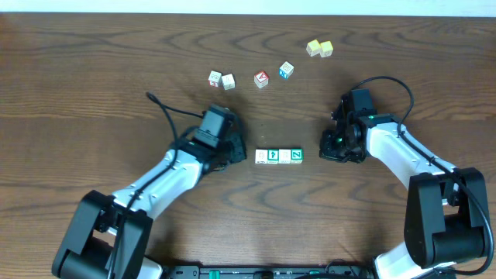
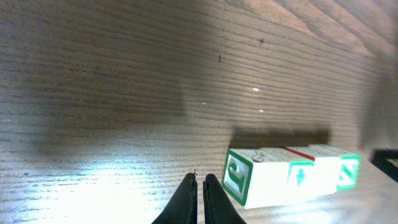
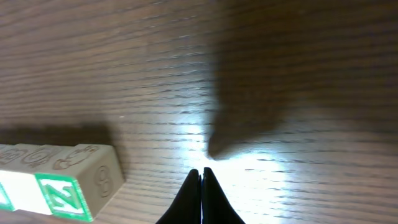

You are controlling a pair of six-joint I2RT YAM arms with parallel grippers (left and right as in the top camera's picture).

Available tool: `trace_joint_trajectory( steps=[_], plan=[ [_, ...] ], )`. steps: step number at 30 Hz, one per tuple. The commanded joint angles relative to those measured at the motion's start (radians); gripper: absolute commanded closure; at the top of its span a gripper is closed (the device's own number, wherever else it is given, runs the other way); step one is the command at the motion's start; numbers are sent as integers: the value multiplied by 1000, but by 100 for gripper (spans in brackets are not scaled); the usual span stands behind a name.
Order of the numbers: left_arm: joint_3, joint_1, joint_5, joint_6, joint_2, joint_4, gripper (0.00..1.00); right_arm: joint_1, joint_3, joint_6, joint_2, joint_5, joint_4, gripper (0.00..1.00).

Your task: Lift 4 blocks

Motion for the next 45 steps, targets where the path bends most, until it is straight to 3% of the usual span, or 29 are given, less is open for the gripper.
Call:
trace_joint_trajectory(
  steps=[1, 6, 13, 20, 33, 45],
  plan=[
    [26, 105, 255, 32, 3, -34, 93, -7, 6, -29, 8, -50, 6, 99],
    [26, 194, 425, 117, 31, -45, 93, -7, 6, -35, 8, -79, 15, 99],
    [26, 170, 411, 135, 77, -16, 93, -3, -1, -34, 8, -133, 31, 99],
    [26, 114, 288, 26, 134, 42, 93, 0, -35, -19, 9, -136, 70, 99],
    [26, 50, 266, -13, 218, 158, 93, 23, -46, -18, 9, -173, 98, 99],
    [26, 31, 258, -34, 218, 162, 93, 59, -66, 13, 9, -169, 134, 99]
  ],
)
